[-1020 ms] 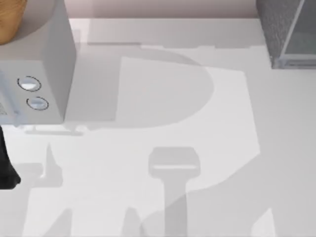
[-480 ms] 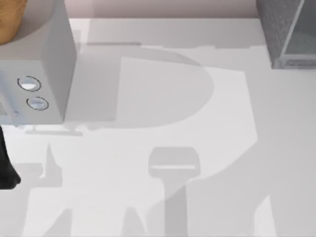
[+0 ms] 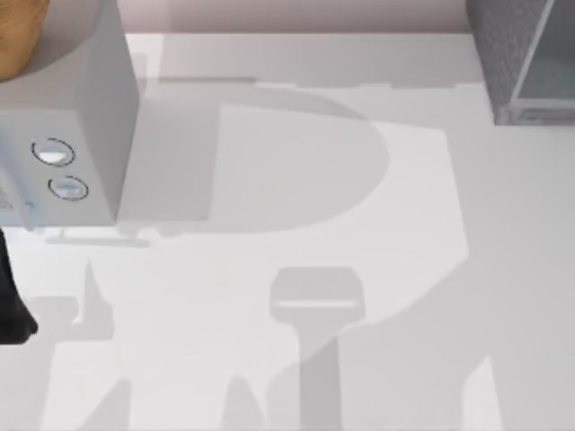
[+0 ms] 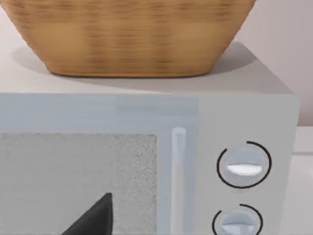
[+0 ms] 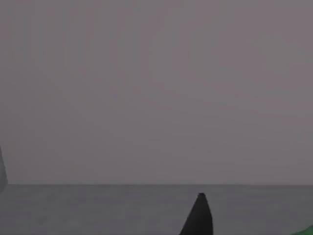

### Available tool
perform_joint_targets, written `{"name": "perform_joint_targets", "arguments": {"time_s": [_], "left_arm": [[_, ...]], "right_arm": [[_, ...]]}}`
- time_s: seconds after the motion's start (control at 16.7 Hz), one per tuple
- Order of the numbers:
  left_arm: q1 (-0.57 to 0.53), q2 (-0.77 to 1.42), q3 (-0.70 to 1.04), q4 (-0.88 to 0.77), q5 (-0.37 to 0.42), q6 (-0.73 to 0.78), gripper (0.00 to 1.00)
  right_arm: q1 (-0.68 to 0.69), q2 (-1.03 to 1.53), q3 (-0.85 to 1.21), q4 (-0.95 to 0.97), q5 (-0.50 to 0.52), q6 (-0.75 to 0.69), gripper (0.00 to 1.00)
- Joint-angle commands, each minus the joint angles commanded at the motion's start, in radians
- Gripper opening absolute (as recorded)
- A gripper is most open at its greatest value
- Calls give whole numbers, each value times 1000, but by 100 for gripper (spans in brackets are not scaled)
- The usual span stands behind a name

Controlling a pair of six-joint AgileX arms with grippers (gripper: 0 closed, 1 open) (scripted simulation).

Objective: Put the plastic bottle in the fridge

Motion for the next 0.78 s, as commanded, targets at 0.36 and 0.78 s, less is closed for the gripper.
{"name": "perform_joint_targets", "arguments": {"time_s": [0.36, 0.78], "left_arm": [[0, 0, 0, 0, 0, 0, 100], [0, 0, 0, 0, 0, 0, 100]], "right_arm": [[0, 0, 0, 0, 0, 0, 91], [0, 0, 0, 0, 0, 0, 100]]}}
